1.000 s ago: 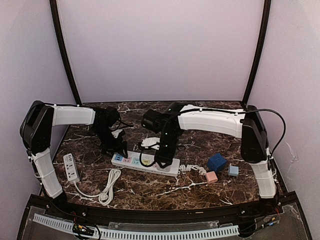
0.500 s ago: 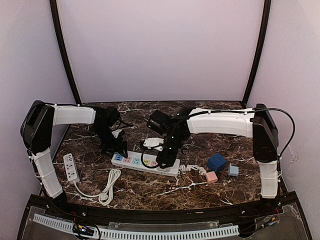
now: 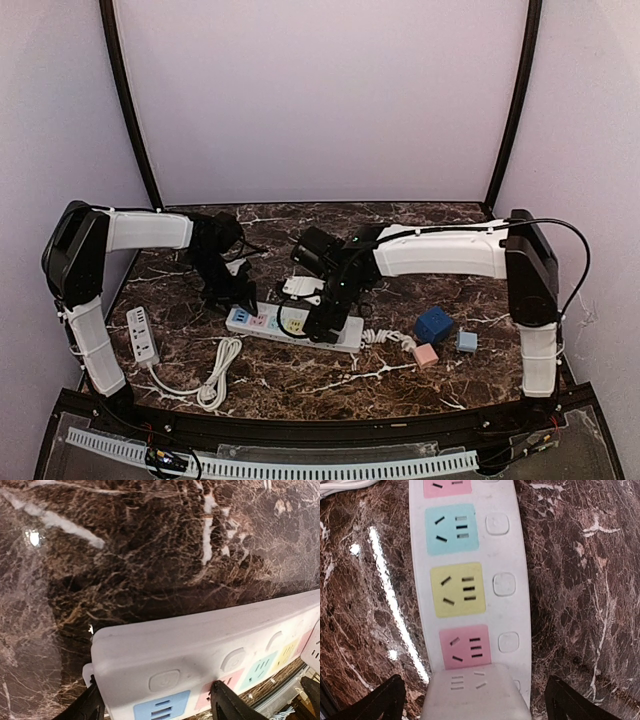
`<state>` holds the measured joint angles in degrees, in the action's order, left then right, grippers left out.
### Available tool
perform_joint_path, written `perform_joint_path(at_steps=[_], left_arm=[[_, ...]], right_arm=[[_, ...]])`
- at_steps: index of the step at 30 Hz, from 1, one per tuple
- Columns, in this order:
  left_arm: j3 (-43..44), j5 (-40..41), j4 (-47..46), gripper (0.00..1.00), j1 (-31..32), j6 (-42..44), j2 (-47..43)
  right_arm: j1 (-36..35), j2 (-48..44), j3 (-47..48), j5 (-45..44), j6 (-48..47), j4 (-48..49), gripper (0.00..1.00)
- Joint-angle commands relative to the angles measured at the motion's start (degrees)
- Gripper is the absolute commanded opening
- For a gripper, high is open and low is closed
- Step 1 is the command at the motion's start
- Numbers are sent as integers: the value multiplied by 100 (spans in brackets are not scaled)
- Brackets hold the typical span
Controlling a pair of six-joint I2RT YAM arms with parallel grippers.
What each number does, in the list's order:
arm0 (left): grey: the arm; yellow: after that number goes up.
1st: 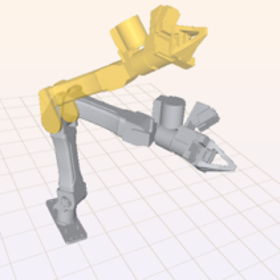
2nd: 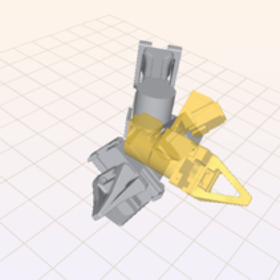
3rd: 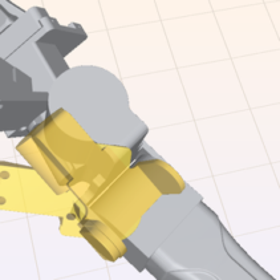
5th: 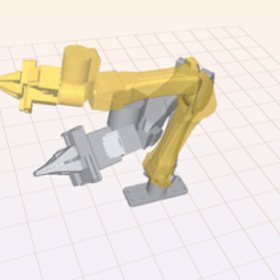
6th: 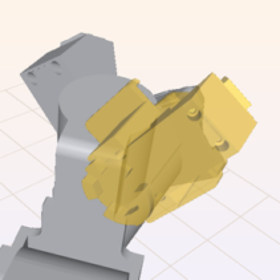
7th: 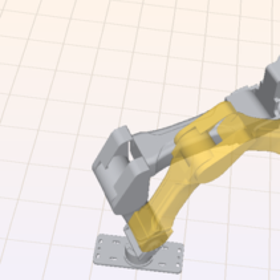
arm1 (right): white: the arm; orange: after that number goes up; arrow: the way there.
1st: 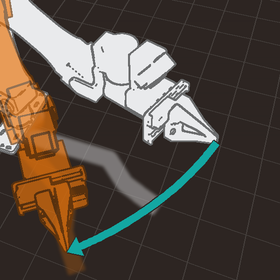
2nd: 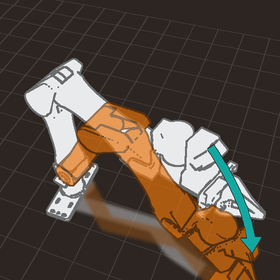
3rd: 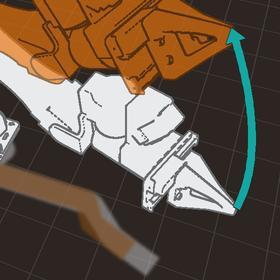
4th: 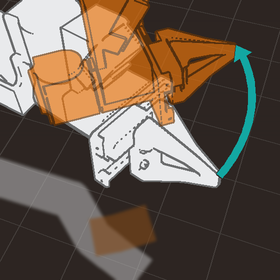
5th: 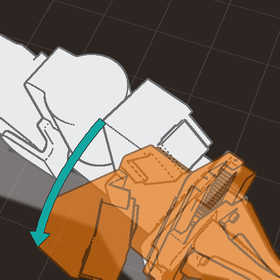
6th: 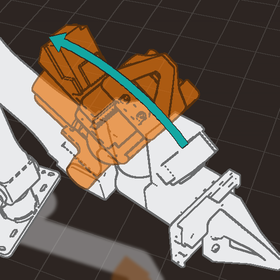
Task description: Insert the plug
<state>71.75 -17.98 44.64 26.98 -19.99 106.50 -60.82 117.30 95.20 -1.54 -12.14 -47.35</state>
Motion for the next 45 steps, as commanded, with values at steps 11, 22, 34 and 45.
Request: perform_joint_path(at_steps=[11, 22, 34, 45], left_arm=[[100, -128, 259, 74, 158, -198, -225], [-102, -69, 262, 75, 158, -313, -373], [237, 538, 902, 76, 158, -113, -623], [1474, 622, 1044, 74, 152, 134, -82]], right_arm=[[-185, -1119, -164, -841, 591, 350, 99], [-180, -2846, -2234, -921, 2428, 714, 94], [-180, -3264, -3680, -717, 3092, 1038, 85], [-217, -3903, -4506, 545, 3438, 2098, 60]])
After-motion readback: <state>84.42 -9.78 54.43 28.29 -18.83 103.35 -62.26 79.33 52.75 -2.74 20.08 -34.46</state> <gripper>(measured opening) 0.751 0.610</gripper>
